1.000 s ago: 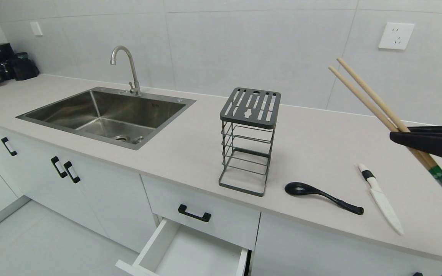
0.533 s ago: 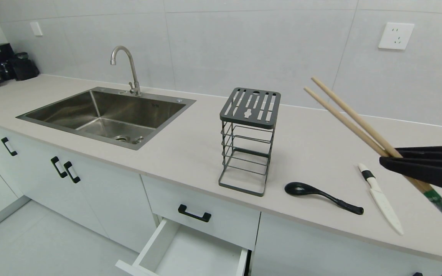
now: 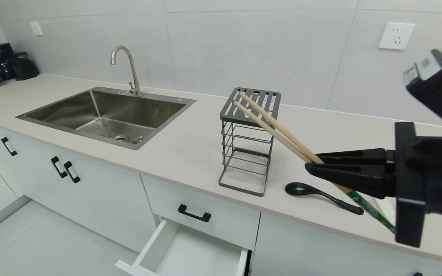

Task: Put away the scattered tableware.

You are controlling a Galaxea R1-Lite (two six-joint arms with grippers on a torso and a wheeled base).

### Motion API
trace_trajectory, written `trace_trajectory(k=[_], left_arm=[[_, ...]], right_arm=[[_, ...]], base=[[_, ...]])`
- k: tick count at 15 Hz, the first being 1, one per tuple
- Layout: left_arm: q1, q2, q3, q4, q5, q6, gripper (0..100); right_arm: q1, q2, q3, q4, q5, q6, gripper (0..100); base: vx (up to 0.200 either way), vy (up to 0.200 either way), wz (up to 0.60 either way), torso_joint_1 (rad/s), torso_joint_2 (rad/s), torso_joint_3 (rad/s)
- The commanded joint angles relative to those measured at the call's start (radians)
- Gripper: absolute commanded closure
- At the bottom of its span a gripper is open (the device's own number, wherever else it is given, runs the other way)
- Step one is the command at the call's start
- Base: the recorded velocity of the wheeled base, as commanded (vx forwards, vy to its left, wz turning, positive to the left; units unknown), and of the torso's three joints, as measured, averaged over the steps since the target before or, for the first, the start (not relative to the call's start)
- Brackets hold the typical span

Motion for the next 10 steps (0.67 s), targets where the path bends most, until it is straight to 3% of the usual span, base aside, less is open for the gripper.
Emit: trace_trajectory(k=[1, 7, 10], left_arm=[[0.000, 0.001, 0.000, 0.001, 0.000, 0.000, 0], [0.000, 0.001, 0.000, 0.001, 0.000, 0.000, 0], [0.000, 0.001, 0.000, 0.001, 0.000, 0.000, 0]], right_arm=[[0.033, 0.080, -0.013, -0.003, -0.002, 0.015, 100], [0.082, 0.258, -0.103, -0.041, -0.080, 0.075, 100], [0.150, 0.324, -0.135, -0.040, -0.123, 0.121, 100]], base=[[0.000, 0.000, 0.00, 0.000, 0.00, 0.000], [0.000, 0.000, 0.00, 0.000, 0.00, 0.000], [0.000, 0.000, 0.00, 0.000, 0.00, 0.000]])
